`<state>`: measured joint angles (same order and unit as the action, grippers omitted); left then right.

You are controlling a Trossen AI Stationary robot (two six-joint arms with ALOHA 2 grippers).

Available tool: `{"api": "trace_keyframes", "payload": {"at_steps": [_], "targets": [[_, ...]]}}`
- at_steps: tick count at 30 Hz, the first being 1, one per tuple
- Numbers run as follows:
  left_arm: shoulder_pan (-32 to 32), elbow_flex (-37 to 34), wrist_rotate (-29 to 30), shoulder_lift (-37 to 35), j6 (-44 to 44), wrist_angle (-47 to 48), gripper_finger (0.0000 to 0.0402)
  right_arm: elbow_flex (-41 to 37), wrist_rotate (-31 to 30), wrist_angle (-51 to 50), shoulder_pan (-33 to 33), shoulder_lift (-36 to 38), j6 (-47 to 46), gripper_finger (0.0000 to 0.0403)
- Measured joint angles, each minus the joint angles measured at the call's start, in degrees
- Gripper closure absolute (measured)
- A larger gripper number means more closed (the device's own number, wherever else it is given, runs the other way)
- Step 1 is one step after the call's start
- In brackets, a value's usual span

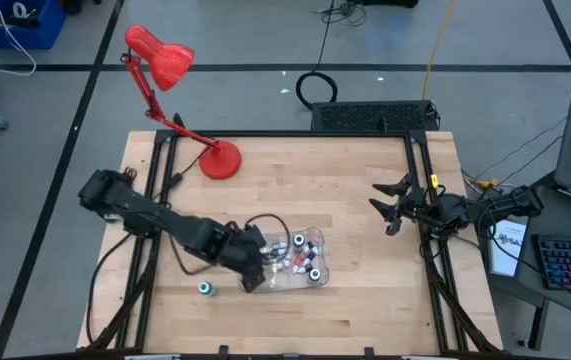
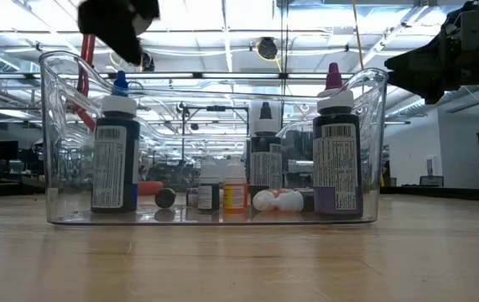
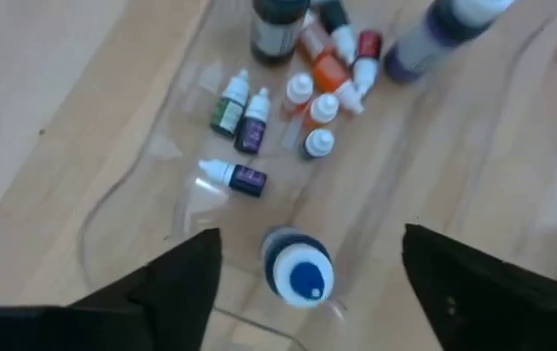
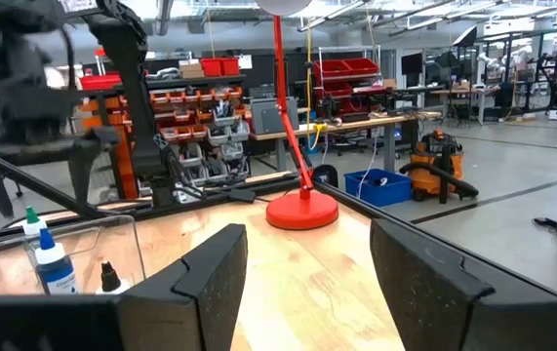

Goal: Pick & Place food coloring
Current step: Put the large green food coloring into the bin

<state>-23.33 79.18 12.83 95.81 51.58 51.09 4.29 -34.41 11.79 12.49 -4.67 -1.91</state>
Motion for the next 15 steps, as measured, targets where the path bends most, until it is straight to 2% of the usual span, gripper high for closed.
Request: {"api": "trace_keyframes", "payload": {"at_steps": [3, 5, 8, 11, 13, 15], "targets": [[-0.28, 0.04, -1.4, -3.5, 1.68, 0.9, 0.0062, 0.0, 0.0, 0.02, -0.01, 0.0, 0.0, 0.0196], [-1.45, 0.09, -5.48, -5.12, 4.29, 2.72, 0.0051, 0.0, 0.0, 0.0, 0.0, -0.01, 0.02, 0.0195], [-5.08, 0.09, -12.08, -5.55, 9.16, 6.33, 0.0046, 0.0, 0.0, 0.0, -0.02, 0.0, 0.02, 0.0196], [-10.59, 0.09, -15.91, -5.42, 16.31, 12.99, 0.0051, 0.0, 0.0, 0.0, -0.01, 0.0, 0.0, 0.0197], [-14.23, 0.09, -16.11, -5.03, 23.32, 16.6, 0.0058, 0.0, 0.0, 0.02, 0.0, 0.0, 0.01, 0.0196], [-17.41, 0.02, -13.89, -4.83, 29.95, 18.49, 0.0066, 0.0, 0.0, 0.0, 0.0, 0.0, 0.0, 0.0195]]}}
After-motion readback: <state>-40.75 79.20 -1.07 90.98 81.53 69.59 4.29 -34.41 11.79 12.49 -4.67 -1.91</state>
